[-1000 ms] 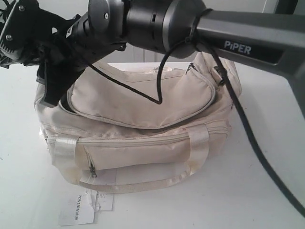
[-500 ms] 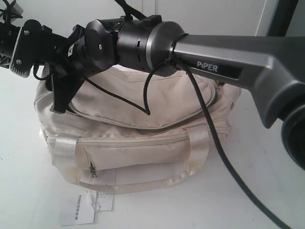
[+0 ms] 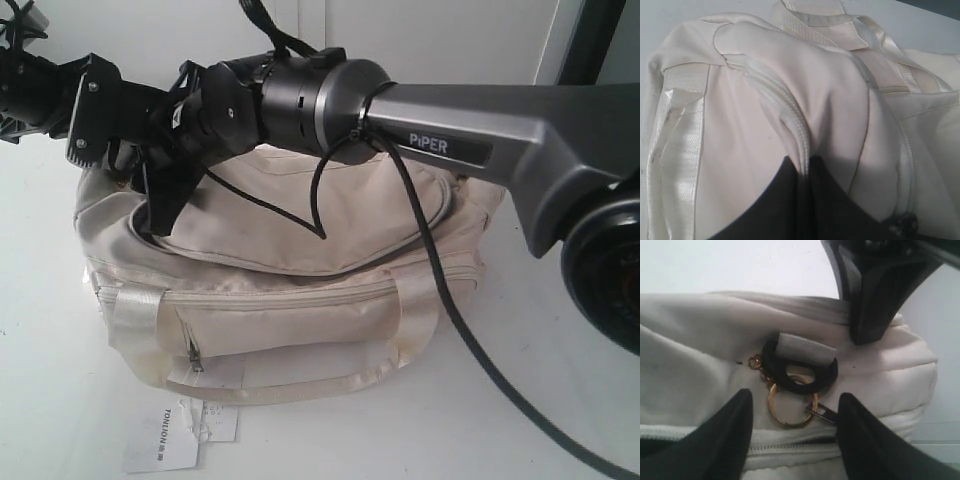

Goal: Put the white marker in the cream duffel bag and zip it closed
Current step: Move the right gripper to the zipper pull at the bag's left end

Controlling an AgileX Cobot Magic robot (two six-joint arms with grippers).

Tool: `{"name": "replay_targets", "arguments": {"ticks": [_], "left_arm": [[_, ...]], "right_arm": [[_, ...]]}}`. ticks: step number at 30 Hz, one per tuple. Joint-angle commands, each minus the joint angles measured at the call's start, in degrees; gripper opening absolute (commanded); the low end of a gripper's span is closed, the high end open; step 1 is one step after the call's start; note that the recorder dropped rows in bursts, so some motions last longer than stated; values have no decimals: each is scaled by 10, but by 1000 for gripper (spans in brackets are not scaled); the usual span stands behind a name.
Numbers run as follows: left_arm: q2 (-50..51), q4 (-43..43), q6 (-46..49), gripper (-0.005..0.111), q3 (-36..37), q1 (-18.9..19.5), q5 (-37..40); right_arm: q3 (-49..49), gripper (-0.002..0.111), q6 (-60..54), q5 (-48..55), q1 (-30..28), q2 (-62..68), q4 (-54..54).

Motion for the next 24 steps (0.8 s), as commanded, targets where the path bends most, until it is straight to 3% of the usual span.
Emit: {"name": "replay_targets", "arguments": {"ticks": [1,12,15,18,22,24], "left_arm": [[-4,-13,2,0,-2,2,20],[-4,-13,2,0,-2,2,21],[-4,-13,2,0,-2,2,21],[-4,-13,2,0,-2,2,21],[-4,-13,3,0,-2,2,21],[-4,-13,4,0,-2,2,21]], "right_arm": [[-4,49,3,-4,-8,7,-4],[-4,49,0,-16,-6,25,5],[-4,44,0,-21,-6,28,18],[-4,31,0,-25,-6,30,31],[-4,3,1,-20,-2,31,41],[-6,0,4,-10,-1,31,41]]}}
